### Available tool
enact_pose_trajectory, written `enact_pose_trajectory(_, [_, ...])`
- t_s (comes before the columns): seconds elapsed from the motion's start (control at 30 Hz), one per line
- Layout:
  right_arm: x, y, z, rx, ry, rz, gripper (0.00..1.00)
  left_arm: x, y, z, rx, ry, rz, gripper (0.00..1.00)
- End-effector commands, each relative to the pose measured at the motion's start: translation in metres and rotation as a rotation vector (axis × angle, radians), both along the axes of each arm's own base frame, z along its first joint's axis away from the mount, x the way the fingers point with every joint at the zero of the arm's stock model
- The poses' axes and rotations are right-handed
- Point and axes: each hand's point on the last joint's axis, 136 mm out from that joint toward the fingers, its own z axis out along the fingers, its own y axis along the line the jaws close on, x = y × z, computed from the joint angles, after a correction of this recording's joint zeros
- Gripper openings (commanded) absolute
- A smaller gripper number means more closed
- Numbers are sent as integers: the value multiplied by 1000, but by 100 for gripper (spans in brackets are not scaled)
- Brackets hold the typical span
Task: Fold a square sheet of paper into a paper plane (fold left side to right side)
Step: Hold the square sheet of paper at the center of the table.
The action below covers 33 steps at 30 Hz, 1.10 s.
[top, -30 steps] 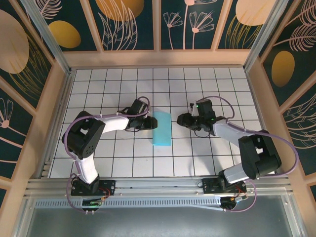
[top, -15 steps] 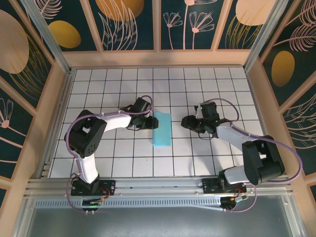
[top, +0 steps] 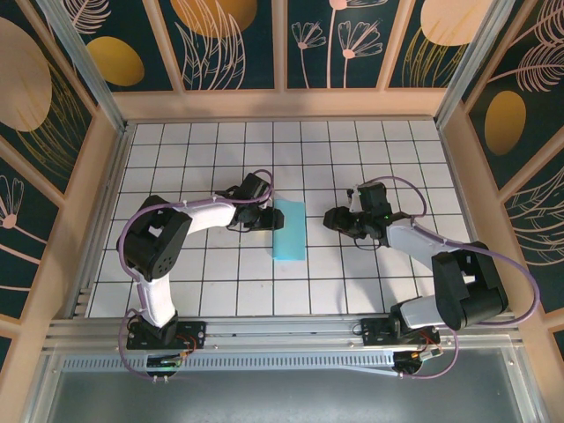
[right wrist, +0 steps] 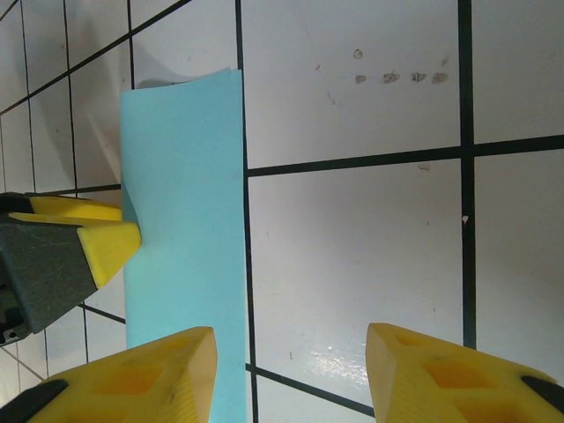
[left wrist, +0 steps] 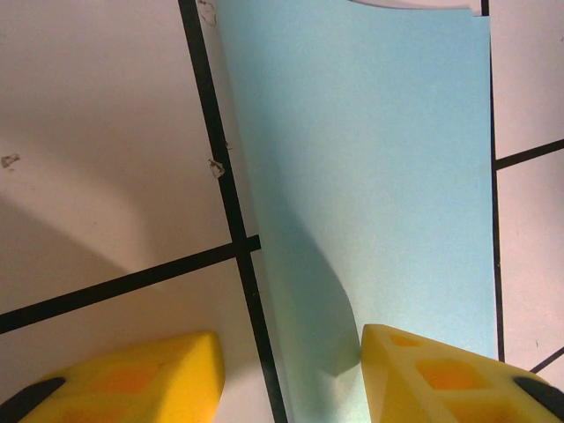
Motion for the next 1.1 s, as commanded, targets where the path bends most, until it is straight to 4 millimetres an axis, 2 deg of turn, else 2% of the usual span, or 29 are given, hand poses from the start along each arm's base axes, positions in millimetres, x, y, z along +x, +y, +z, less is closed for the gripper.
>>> enact_pose_trajectory(0.0, [-1, -3, -2, -7, -13, 6, 48, -28, -15, -63, 42, 83, -73, 48])
enact_pose_trajectory(1.07, [-1, -2, -5, -9, -6, 11, 48, -31, -13, -73, 115, 82, -111, 51])
